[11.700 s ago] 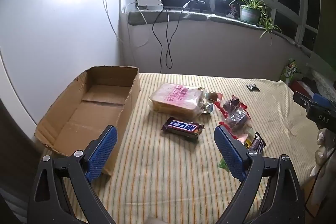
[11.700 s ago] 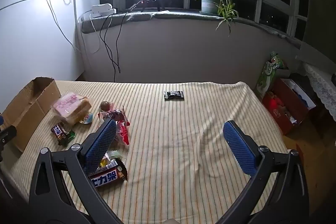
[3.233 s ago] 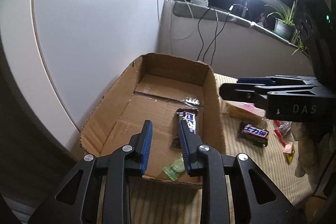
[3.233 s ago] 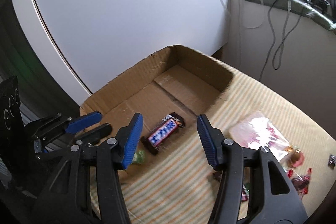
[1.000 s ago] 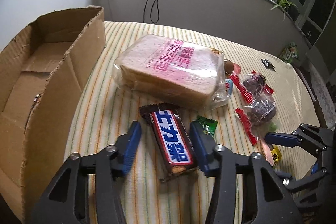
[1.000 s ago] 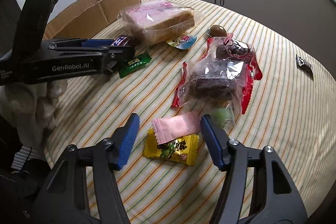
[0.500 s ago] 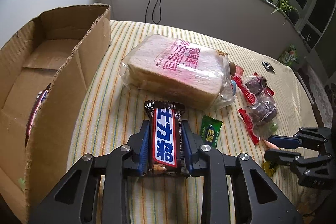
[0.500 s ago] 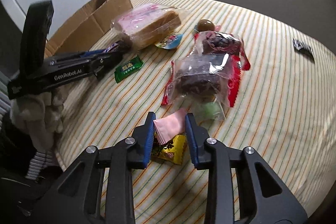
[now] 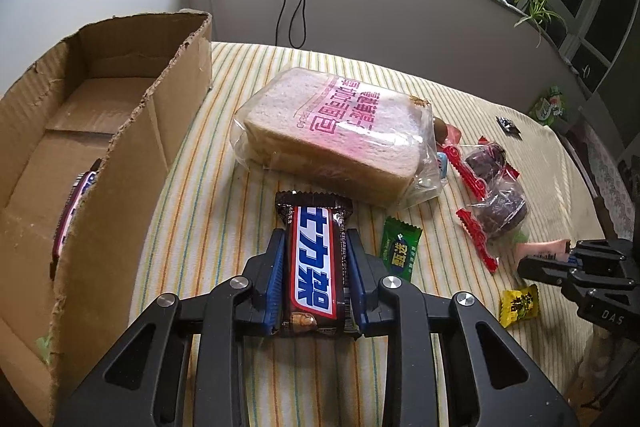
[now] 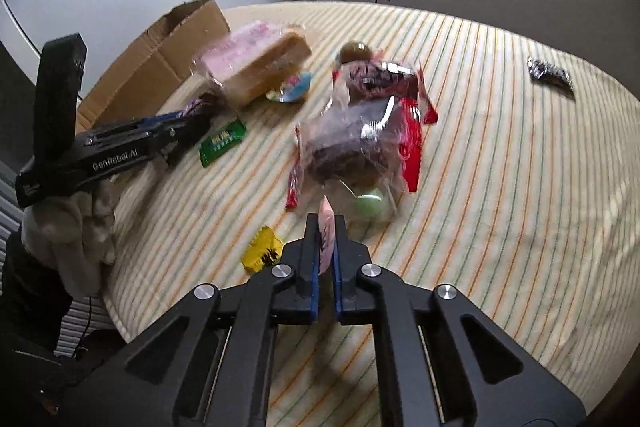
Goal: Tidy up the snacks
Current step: 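Carry both items into the cardboard box and open both tools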
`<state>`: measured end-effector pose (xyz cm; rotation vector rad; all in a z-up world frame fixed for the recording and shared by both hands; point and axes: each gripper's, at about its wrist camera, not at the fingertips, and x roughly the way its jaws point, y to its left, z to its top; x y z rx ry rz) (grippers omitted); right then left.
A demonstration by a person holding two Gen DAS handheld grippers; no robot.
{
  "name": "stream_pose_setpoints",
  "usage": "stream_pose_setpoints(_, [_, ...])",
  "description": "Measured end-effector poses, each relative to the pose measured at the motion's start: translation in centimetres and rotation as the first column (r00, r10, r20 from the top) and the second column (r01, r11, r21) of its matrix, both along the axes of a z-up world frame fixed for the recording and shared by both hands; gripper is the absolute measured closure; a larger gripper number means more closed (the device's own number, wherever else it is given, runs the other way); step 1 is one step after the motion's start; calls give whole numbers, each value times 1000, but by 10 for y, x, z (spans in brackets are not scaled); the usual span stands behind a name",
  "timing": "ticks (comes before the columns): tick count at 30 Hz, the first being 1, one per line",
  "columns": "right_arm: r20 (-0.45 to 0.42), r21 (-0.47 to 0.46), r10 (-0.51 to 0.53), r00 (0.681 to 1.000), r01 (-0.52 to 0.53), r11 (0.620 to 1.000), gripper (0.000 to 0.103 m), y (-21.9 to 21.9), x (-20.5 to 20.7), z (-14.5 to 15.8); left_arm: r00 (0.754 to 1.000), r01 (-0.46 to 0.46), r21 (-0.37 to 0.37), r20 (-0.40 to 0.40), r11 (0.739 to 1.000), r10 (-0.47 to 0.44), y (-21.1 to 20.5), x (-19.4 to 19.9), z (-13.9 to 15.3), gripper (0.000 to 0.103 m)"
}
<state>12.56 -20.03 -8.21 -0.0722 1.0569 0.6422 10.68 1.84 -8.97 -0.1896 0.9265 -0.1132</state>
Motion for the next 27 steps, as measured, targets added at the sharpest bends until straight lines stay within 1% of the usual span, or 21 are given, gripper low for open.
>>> stream_pose_setpoints(6, [45,-9,8,999,-8,1000,98,5,-7,12,1000,-6,-16,22,1000,6,4,-10,7,76])
stream_pose_setpoints(14, [82,16,31,996,-33,999,98,16,-18,33,996,-13,-38,88,999,16,15,-30,32,76])
stream_pose_setpoints(21, [136,30,84,987,-89,996,98,53,-17,57,986,-58,-43,154,997,64,36,-47,55,76])
stream_pose_setpoints(27, [183,28,143,973,-150,988,98,95,-11,72,974,-130,-41,181,991,136,67,-58,64,76])
